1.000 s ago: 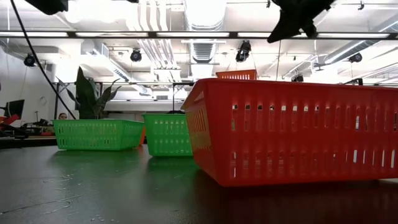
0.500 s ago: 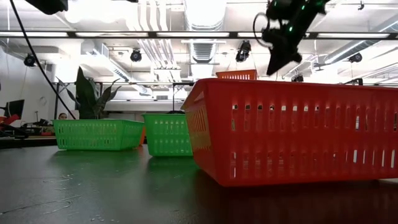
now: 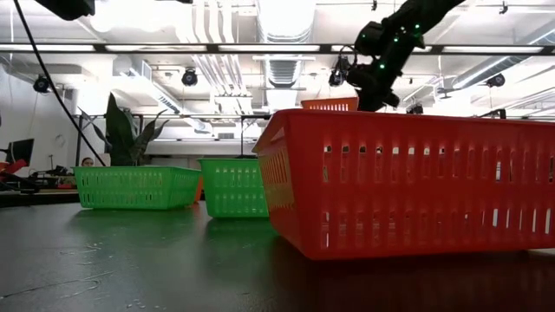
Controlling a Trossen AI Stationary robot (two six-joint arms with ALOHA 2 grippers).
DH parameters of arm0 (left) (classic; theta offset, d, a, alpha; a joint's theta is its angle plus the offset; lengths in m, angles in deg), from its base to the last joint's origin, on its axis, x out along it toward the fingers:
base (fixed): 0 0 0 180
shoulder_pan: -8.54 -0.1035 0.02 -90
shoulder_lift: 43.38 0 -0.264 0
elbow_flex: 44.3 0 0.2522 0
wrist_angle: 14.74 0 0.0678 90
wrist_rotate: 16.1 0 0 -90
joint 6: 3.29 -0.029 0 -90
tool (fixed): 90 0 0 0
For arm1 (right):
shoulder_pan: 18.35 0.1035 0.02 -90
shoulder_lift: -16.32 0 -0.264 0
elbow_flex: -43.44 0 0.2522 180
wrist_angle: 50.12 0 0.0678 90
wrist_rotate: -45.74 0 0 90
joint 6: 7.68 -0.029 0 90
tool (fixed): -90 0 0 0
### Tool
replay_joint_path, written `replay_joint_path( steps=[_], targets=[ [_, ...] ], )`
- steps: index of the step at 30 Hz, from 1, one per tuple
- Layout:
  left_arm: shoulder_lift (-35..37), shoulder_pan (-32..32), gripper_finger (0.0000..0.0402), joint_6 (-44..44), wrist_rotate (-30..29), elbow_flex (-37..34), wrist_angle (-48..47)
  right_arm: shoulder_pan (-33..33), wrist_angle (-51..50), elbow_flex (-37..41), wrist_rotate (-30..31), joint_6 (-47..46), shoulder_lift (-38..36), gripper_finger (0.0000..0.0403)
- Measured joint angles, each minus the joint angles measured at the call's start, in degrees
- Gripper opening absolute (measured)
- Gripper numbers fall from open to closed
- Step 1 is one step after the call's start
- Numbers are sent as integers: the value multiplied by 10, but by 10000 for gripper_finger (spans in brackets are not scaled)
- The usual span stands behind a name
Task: Stack baskets on shelf by color
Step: Put the bottom right orange bin on the shelf, then put the top left red bin on the shelf
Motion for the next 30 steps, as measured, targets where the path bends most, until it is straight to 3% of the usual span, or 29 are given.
replay_joint_path(
  steps=[8,14,21,30],
  targets=[
    [0,0,70,-4,0,3,1,-3,15,-52,2,11,38,9],
    [0,0,70,-4,0,3,0,-2,-21,-66,2,1,25,9],
    [0,-1,70,-4,0,3,0,25,-79,-57,3,-26,-57,9],
    [0,-1,70,-4,0,2,0,169,-92,10,2,-51,-190,9]
  ],
)
